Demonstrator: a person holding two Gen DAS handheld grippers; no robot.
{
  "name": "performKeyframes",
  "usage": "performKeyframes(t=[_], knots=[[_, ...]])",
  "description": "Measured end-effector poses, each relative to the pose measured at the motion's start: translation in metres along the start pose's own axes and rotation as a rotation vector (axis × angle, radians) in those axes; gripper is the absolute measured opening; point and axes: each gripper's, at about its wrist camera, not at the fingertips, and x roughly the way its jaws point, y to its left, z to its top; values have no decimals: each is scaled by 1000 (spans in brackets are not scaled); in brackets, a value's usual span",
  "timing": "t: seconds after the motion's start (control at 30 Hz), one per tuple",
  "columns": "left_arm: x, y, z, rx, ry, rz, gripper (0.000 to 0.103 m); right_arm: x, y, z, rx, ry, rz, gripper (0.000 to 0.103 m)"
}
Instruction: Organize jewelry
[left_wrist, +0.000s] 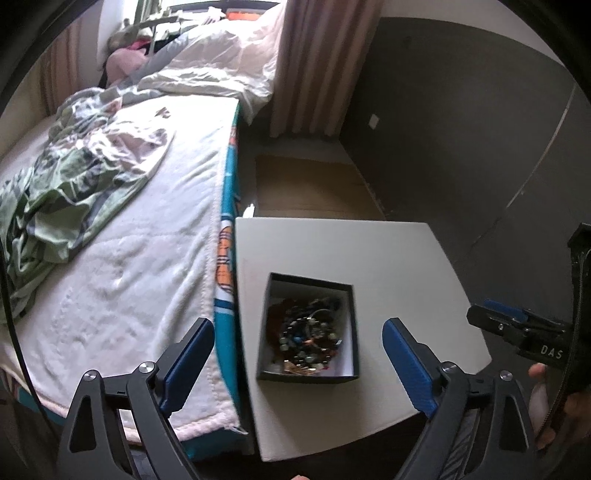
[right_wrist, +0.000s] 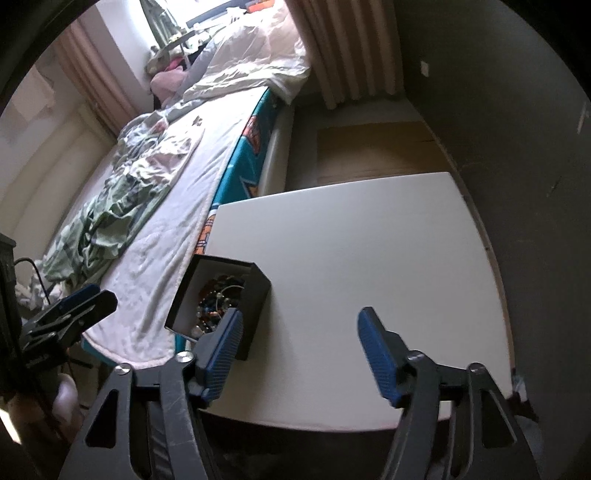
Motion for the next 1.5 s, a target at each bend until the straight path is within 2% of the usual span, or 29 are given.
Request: performKeyframes(t=[0.17, 0.3, 0.67, 0.87, 1.13, 1.5], knots=[[-14, -19, -7, 19, -54, 6, 101, -17, -11, -11, 19, -25, -16, 88], [-28, -31, -17, 38, -85, 8, 102, -32, -12, -25, 14, -72, -33, 103], [-76, -57, -49, 107, -186, 8, 102, -79, -14, -58, 37, -192, -36, 103], [-110, -65, -69, 131, -252, 9, 102, -110, -3, -82, 7, -256, -42, 103], [-151, -73, -104, 137, -339, 15, 102, -149, 12, -118, -41, -307, -67, 103], [-193, -83, -143, 164, -413, 16, 102, -185, 24, -163, -65, -373, -73, 103]])
